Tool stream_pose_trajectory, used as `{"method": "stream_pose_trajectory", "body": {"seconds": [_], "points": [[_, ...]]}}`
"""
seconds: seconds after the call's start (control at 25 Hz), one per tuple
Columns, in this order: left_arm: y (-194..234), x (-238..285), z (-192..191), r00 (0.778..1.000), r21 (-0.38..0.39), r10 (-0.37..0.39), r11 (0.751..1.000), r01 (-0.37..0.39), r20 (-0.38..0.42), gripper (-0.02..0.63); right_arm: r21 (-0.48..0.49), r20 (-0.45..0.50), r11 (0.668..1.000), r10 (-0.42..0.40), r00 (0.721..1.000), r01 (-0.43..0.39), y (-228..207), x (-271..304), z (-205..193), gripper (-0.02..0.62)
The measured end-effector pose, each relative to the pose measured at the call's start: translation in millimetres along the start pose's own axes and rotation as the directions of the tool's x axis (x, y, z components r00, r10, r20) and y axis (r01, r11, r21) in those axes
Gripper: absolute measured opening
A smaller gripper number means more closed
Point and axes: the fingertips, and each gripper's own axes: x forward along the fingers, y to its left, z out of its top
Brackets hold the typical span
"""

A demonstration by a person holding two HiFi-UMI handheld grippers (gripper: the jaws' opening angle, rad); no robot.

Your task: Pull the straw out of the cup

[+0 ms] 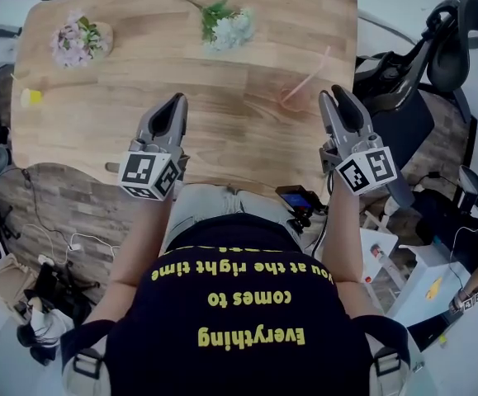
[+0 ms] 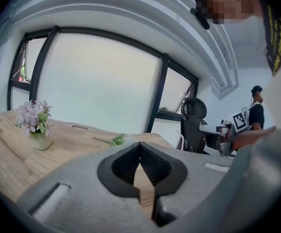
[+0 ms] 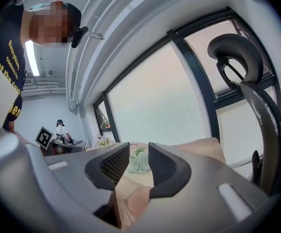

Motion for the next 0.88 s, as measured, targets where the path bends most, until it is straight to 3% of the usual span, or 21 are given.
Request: {"method": "stream_pose_trajectory", "body": {"seconds": [0.88], "points": [[20, 5, -4, 1.0, -0.014, 0.025, 1.0, -0.025, -0.007, 0.002, 0.048, -0.076, 0.997, -0.05, 0.996, 0.053, -28, 13, -24, 0.127]]}}
